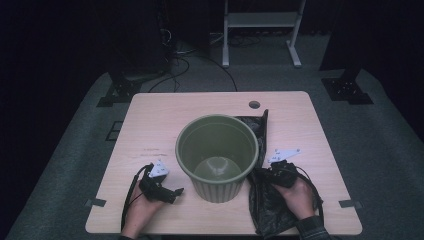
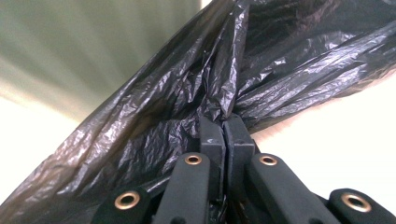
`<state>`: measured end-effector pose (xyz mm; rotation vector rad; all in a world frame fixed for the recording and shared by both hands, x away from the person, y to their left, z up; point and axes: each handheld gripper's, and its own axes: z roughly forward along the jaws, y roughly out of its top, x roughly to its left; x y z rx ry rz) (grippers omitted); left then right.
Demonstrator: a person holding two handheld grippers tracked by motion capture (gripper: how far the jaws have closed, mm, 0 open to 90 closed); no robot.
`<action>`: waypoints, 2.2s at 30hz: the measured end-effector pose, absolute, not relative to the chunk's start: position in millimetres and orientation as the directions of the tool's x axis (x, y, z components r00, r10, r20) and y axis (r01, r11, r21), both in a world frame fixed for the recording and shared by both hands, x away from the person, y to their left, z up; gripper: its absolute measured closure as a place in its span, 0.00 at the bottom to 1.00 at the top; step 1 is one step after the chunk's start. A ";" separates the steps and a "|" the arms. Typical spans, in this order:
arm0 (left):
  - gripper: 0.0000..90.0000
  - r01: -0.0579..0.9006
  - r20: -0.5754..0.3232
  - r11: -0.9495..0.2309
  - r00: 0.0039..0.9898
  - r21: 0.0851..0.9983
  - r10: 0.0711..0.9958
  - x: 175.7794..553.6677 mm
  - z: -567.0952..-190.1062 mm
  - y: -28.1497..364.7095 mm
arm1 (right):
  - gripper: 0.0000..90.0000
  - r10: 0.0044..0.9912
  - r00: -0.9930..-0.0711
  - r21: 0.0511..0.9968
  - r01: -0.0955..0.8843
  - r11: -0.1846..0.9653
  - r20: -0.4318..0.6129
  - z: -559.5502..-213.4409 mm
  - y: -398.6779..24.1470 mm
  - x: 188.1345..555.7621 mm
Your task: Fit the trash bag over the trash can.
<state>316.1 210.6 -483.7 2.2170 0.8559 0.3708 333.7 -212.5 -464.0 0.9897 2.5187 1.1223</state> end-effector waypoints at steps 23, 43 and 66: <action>0.00 0.468 0.008 -0.520 0.738 0.715 0.675 316.1 -483.7 210.6 | 0.98 0.508 -0.854 0.825 0.362 0.435 0.107 -409.3 -221.2 302.8; 0.00 0.466 0.010 -0.523 0.739 0.714 0.673 316.2 -483.6 210.7 | 0.98 0.321 -0.944 0.912 0.198 0.360 0.078 -345.8 -233.9 279.5; 0.00 0.466 0.010 -0.522 0.739 0.714 0.673 316.2 -483.7 210.8 | 0.98 0.190 -0.981 0.949 0.107 0.298 0.051 -296.4 -222.2 284.4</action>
